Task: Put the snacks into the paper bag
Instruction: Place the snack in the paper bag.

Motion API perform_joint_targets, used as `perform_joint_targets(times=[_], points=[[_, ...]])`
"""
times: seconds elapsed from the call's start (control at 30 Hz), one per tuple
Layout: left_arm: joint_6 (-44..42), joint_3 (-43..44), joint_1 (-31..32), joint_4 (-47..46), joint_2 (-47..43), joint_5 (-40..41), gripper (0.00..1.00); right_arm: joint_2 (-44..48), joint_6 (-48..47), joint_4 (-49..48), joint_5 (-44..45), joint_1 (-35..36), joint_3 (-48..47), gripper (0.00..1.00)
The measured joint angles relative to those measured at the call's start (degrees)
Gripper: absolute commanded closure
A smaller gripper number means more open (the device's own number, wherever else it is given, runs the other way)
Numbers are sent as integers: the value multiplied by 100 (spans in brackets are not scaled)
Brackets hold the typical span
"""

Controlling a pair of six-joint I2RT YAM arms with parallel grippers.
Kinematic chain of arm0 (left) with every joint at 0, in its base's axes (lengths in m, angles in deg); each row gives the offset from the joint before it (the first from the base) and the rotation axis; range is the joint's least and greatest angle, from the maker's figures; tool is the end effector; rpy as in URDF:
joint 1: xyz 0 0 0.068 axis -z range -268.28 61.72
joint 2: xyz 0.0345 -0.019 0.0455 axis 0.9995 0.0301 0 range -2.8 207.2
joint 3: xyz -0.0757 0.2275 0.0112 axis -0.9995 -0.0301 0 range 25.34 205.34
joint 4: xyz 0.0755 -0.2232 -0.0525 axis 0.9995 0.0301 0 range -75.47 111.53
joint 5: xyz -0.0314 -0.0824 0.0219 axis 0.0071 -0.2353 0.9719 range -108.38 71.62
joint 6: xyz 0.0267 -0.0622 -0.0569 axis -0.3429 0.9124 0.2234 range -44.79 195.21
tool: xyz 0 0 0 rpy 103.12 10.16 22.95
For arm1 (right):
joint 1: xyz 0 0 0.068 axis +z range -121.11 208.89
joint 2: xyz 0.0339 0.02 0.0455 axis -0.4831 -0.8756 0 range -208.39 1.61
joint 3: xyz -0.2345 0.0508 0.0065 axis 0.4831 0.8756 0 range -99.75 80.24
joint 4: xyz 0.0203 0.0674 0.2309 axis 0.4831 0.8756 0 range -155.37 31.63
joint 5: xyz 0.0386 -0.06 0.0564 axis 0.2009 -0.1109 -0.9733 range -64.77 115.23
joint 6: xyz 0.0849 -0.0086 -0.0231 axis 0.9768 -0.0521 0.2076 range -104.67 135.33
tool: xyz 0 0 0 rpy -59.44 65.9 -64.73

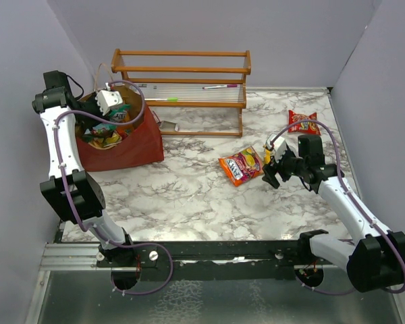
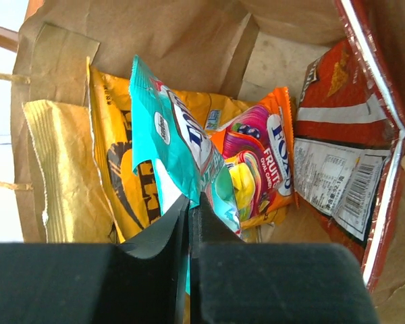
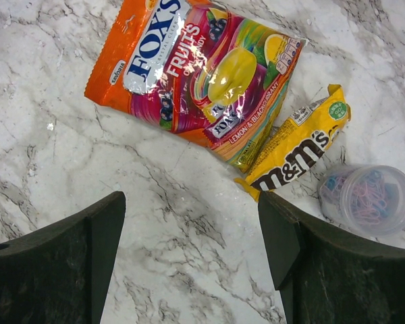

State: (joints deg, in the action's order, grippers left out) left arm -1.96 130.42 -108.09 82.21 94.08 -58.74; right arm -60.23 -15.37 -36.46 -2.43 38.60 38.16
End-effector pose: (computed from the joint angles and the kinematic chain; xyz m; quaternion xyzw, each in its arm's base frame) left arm 0.3260 0.0633 0.3177 0.5142 0.7509 -0.0356 0.4129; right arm 0.2274 0.0759 0.1893 -0.3930 0.8235 0.1575 0.3777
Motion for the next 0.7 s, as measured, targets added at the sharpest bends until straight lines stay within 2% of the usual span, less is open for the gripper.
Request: perform_joint_targets(times=[0.2,0.4,0.43,0.6,0.7], points=[[-348,136,192,420,22,-98,100,-31,0,2,2,0,0,20],[-608,872,581,977,380,-122,100,-33,0,2,2,0,0,20],[-614,894,660,1021,424,-105,96,-33,0,2,2,0,0,20],[-549,973,1034,1172,774,109,61,-35,0,2,2,0,0,20],[-376,1119,1130,1204,1029,238,51,-37,0,2,2,0,0,20]])
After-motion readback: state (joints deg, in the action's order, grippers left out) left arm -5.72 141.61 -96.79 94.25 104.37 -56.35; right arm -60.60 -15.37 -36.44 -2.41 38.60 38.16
